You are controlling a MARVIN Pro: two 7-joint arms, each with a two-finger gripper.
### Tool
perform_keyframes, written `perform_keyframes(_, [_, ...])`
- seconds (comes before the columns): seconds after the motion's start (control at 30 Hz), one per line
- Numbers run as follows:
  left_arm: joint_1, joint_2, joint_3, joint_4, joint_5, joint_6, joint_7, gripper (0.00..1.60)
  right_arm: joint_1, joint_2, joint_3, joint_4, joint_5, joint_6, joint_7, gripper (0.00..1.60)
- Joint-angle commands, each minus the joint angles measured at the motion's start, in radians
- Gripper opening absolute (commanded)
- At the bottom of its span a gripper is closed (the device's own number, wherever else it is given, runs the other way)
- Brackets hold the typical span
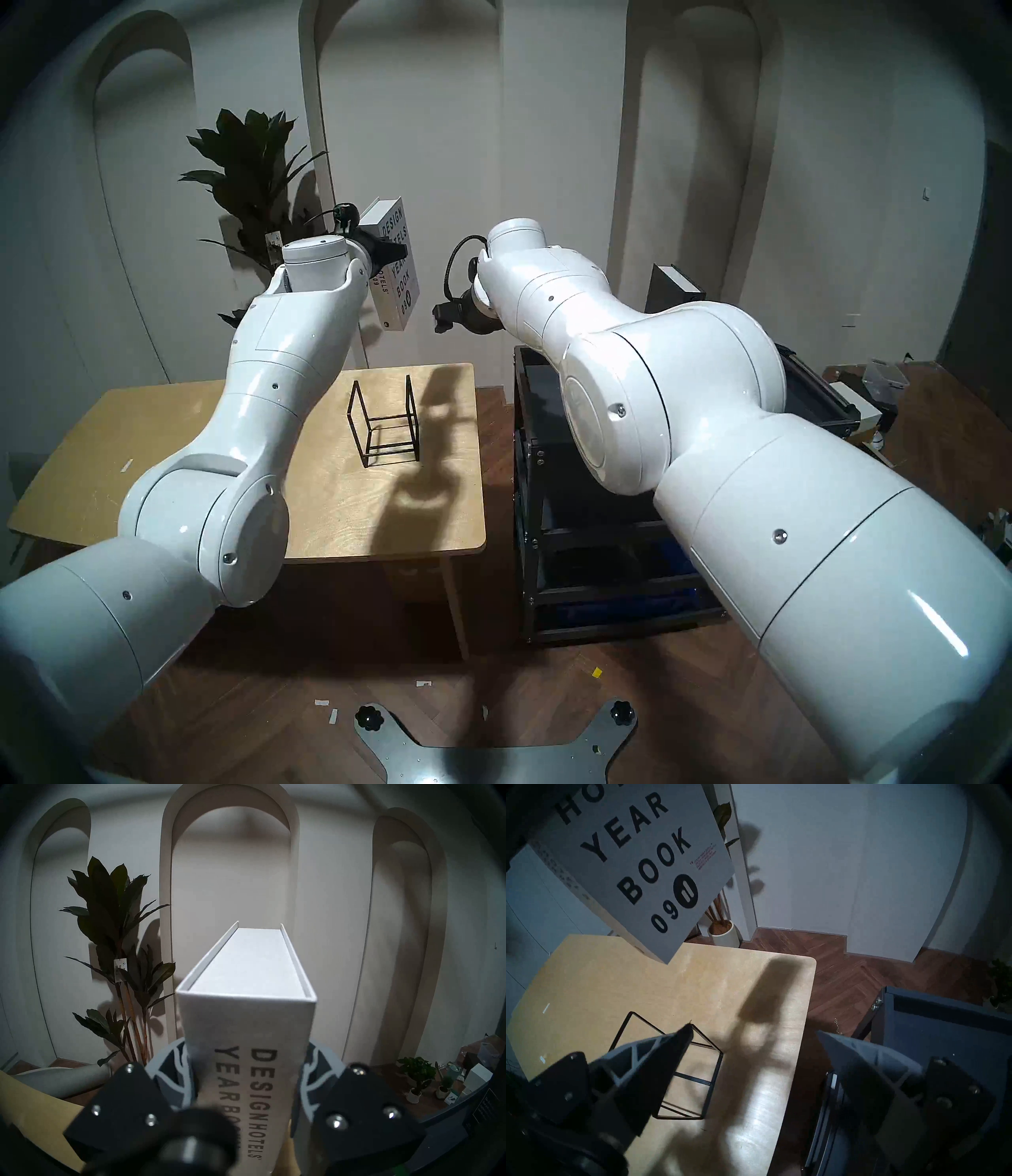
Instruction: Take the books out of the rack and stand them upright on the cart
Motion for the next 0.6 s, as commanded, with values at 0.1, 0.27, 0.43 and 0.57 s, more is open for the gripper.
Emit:
perform_keyframes(0.1, [-0.085, -0.03, 0.007, 0.018, 0.003, 0.004, 0.013, 0.0, 0.008, -0.003, -0.07, -0.033, -0.058, -0.071, 0.054, 1.6])
perform_keyframes(0.27, [-0.091, -0.042, 0.01, 0.033, 0.003, 0.007, 0.023, 0.0, 0.005, 0.019, -0.106, -0.037, -0.089, -0.109, 0.074, 1.6])
perform_keyframes(0.43, [-0.101, -0.05, 0.014, 0.046, 0.003, 0.009, 0.032, 0.0, 0.013, 0.032, -0.137, -0.046, -0.116, -0.145, 0.097, 1.6])
perform_keyframes(0.57, [-0.112, -0.055, 0.014, 0.057, 0.002, 0.011, 0.041, 0.0, 0.015, 0.03, -0.165, -0.051, -0.139, -0.167, 0.12, 1.6])
